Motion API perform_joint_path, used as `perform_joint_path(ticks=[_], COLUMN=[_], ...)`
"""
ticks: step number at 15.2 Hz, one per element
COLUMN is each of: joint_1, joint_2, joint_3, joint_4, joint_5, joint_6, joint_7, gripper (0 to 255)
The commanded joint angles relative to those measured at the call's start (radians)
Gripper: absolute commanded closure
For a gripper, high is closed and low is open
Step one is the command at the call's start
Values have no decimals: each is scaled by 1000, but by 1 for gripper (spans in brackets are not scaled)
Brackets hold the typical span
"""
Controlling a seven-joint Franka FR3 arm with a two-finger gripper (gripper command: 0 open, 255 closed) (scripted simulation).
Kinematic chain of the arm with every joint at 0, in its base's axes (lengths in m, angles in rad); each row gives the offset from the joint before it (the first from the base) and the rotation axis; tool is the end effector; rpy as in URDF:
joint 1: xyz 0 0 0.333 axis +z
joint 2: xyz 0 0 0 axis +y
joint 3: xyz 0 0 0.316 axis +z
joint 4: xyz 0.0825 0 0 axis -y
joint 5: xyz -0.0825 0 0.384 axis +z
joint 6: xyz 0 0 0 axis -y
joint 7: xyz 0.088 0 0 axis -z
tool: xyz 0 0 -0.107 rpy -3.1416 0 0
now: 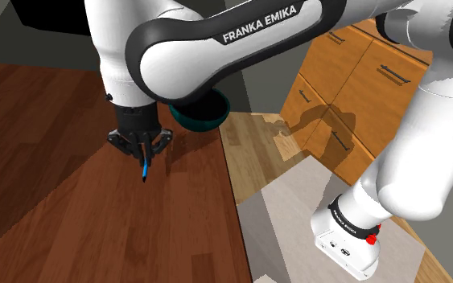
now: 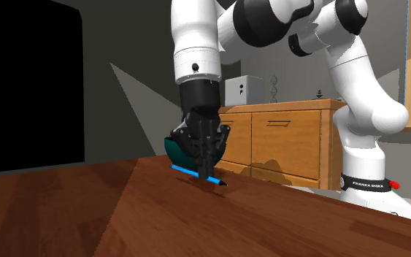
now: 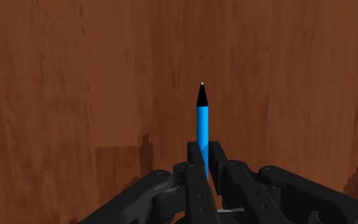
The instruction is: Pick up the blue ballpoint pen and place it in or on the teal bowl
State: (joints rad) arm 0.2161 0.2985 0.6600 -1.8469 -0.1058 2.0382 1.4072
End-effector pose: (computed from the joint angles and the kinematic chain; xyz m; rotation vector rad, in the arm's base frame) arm 0.4149 0.4512 0.3906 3.0399 -0.7744 -0.1532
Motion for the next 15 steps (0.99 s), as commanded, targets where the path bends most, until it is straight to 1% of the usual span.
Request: perform_joint_path(ticks=[1, 15], joint_1=[-2, -11], joint_2=[-12, -66], joint_3=[4, 18], joint_4=[15, 144], joint_5=[8, 46], joint_6=[-25, -197], joint_7=[-3, -18], gripper=[255, 255])
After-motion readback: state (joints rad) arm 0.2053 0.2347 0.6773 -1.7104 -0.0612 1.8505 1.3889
